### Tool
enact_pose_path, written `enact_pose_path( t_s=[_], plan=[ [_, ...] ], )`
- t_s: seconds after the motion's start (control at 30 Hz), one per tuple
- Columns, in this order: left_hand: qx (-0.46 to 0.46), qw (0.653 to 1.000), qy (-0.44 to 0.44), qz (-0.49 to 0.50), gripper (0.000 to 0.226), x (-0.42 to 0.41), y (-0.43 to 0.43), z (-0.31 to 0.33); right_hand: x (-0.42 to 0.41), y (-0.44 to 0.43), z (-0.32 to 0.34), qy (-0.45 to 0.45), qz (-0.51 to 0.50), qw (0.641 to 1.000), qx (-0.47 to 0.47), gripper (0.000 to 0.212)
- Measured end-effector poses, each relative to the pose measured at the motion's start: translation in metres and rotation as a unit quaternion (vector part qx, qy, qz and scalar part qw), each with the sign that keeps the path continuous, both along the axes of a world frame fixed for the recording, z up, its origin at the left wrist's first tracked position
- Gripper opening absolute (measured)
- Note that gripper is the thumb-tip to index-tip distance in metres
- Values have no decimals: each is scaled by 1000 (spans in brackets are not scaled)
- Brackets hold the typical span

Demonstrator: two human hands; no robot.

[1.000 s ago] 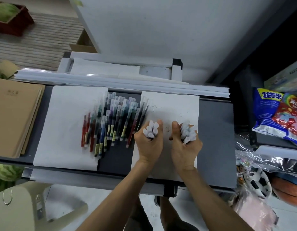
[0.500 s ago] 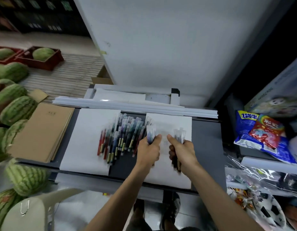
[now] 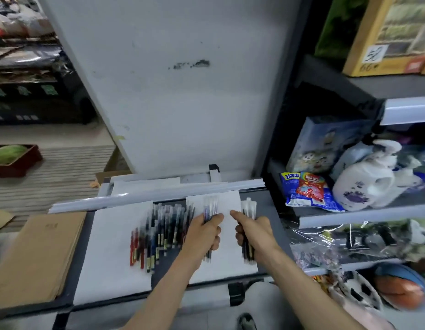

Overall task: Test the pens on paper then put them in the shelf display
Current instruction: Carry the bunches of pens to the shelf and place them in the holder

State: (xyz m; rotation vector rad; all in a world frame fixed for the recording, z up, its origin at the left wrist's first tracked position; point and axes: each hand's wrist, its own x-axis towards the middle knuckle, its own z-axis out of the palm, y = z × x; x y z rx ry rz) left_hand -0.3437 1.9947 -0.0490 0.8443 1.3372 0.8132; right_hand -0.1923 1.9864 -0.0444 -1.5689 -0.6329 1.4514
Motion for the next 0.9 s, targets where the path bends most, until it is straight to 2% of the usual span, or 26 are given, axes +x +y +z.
enact_pose_path(
  t_s=[0.2,0.37,0.53,0.63,0.73,0.83,0.9],
  plan=[
    [38,989,10,-142,24,12,-45,1,9,-84,11,-21,-136,990,22,26],
    [70,961,34,-264,33,46,-102,9,27,-181,22,-104,-261,960,-12,30],
    [104,927,62,-354,44,92,-162,18,54,-267,37,-164,-332,929,-13,36],
    [117,908,41,-401,43,127,-207,34,73,-319,46,-156,-366,917,6,29],
    [126,883,54,-449,39,164,-256,43,96,-378,51,-144,-408,902,21,43],
    [108,869,15,-483,32,205,-311,48,127,-443,59,-149,-440,885,28,27],
    [110,860,22,-498,27,234,-353,51,149,-492,62,-154,-458,875,26,27]
  ],
)
